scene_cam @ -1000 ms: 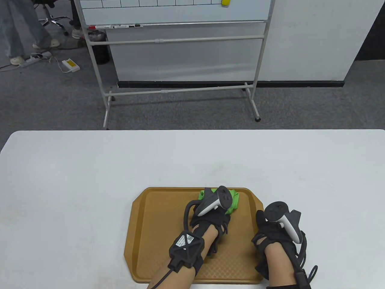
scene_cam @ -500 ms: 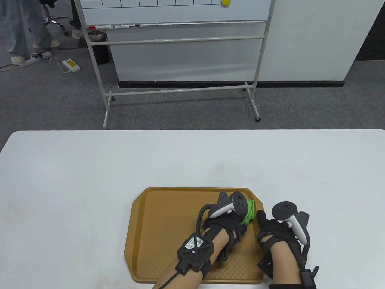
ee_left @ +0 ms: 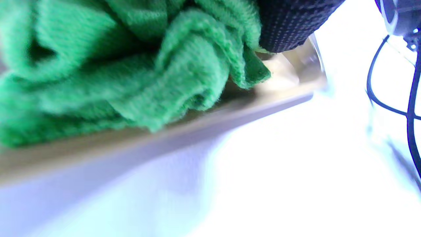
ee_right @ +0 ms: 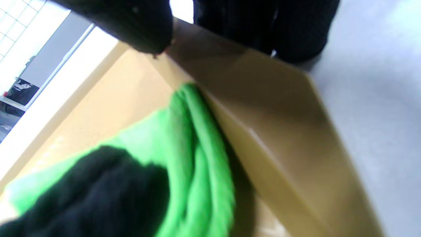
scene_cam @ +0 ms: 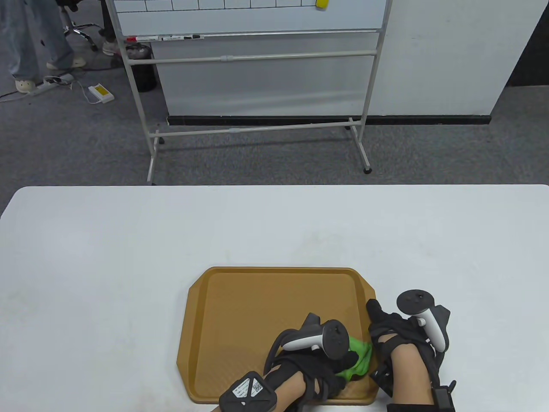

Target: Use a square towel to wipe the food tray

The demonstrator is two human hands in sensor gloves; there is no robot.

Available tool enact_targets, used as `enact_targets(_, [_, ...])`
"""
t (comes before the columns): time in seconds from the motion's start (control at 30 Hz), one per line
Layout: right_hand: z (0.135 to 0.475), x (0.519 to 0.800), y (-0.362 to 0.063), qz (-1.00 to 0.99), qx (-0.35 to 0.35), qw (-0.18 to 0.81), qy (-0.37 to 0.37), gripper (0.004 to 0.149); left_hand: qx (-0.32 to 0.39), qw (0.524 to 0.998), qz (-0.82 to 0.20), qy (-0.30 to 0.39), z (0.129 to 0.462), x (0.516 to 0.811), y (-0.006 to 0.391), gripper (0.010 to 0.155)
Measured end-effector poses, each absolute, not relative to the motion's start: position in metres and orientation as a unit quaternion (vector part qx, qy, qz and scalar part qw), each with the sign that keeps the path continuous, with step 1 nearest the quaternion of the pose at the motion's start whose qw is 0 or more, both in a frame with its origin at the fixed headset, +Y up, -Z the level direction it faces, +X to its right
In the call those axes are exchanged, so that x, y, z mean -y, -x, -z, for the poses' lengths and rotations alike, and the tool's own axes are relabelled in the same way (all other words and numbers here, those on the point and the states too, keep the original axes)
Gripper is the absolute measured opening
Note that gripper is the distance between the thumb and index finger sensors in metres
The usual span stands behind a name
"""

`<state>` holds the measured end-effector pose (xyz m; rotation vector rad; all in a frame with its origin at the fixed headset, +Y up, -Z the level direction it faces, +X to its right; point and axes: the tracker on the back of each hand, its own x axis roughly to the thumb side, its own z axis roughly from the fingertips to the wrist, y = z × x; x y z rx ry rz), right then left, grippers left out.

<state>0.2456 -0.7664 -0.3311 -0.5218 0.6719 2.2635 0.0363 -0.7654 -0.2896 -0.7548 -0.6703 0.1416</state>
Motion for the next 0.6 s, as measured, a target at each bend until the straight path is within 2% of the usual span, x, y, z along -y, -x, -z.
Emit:
enact_targets(0.1, [0.332, 0.766, -0.243, -0.879, -0.264, 0.342, 0.200, 0.065, 0.335, 0.877, -0.035, 0.342, 0.278, 0.764, -0.036, 0.064])
enact_targets(0.17, [0.335, 0.765, -0.238, -0.895, -0.278, 0.296, 0.186, 0.078, 0.336, 0.880, -0.036, 0.334, 0.276, 0.765, -0.033, 0.063])
enact_targets(0.23, [0.336, 0.764, -0.234, -0.908, -0.269, 0.263, 0.183, 0.082, 0.332, 0.879, -0.049, 0.340, 0.277, 0.765, -0.030, 0.063])
enact_targets(0.43, [0.334, 0.764, -0.229, -0.912, -0.261, 0.254, 0.187, 0.082, 0.325, 0.877, -0.048, 0.351, 0.273, 0.761, -0.007, 0.060])
enact_targets(0.6, [0.332, 0.765, -0.226, -0.916, -0.259, 0.245, 0.184, 0.082, 0.306, 0.884, -0.037, 0.352, 0.266, 0.756, 0.033, 0.058])
